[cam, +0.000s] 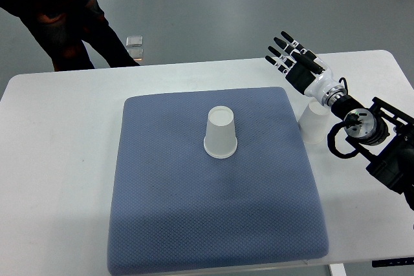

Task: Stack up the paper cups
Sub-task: 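Raise the right hand and swing it over the loose white paper cup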

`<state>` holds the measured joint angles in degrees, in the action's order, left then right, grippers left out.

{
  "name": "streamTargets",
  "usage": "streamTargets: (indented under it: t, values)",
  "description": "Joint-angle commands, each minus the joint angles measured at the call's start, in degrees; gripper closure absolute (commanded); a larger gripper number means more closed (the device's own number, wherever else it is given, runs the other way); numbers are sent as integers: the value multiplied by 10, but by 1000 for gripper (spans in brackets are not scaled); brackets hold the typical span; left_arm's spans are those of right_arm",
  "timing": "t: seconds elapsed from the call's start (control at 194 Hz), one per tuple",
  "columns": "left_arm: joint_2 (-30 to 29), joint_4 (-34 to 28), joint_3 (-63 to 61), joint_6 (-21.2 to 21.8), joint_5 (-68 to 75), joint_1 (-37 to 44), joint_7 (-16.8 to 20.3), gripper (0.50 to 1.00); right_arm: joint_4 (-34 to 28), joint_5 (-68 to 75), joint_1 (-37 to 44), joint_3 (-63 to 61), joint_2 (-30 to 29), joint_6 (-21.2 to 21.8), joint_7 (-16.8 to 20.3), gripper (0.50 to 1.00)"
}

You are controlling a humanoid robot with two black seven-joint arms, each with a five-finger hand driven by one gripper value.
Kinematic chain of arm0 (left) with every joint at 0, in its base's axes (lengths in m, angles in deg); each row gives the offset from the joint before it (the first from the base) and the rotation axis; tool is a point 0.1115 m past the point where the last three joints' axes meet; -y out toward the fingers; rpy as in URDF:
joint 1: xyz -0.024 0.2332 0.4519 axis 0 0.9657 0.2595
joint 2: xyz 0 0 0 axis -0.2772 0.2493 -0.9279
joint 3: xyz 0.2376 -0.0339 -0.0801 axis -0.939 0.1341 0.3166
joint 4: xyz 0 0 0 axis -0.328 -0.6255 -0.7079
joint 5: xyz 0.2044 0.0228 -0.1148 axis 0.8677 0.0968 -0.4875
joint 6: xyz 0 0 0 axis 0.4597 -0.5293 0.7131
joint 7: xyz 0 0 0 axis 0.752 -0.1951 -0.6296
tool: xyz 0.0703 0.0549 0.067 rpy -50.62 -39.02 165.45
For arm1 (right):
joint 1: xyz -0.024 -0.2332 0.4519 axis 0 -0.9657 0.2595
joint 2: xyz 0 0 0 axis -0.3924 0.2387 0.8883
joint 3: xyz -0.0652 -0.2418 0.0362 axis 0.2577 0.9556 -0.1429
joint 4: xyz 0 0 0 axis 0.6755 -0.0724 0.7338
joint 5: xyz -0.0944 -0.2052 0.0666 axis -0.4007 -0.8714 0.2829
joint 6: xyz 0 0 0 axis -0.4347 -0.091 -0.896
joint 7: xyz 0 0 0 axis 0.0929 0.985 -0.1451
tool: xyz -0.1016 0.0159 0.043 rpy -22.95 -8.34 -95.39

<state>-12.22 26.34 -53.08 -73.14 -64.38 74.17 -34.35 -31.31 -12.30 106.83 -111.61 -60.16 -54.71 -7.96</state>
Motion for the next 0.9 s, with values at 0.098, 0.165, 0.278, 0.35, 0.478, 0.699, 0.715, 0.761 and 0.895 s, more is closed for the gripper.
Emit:
streamTargets:
  t: [0.098, 0.165, 0.278, 0.35, 0.478, 0.699, 0.715, 0.761, 0.895]
  values:
    - [0, 1, -1, 0, 0, 0, 1, 500, 0, -2, -4, 1, 1, 11, 0, 583]
    - [0, 0, 1, 1, 0, 0, 2, 500, 0, -4, -4, 2, 3, 11, 1, 583]
    - [0, 0, 1, 4, 0, 0, 2, 500, 0, -7, 0, 10, 8, 16, 3, 583]
    - [0, -1, 1, 4, 0, 0, 2, 500, 0, -29, 2, 11, 8, 25, 5, 583]
    - [0, 0, 0, 4, 0, 0, 2, 500, -4, -99, 9, 13, 24, 46, 10, 581]
    - [0, 0, -1, -4, 0, -9, 2, 500, -14, -164, 149, 237, 104, 87, 62, 583]
    - [0, 1, -1, -4, 1, -11, 2, 500, -17, -165, 168, 268, 111, 90, 63, 583]
    - [0, 2, -1, -4, 3, -11, 2, 500, -26, -171, 211, 338, 127, 97, 64, 583]
    - [0, 28, -2, -4, 3, -11, 2, 500, -50, -183, 367, 543, 152, 112, 65, 583]
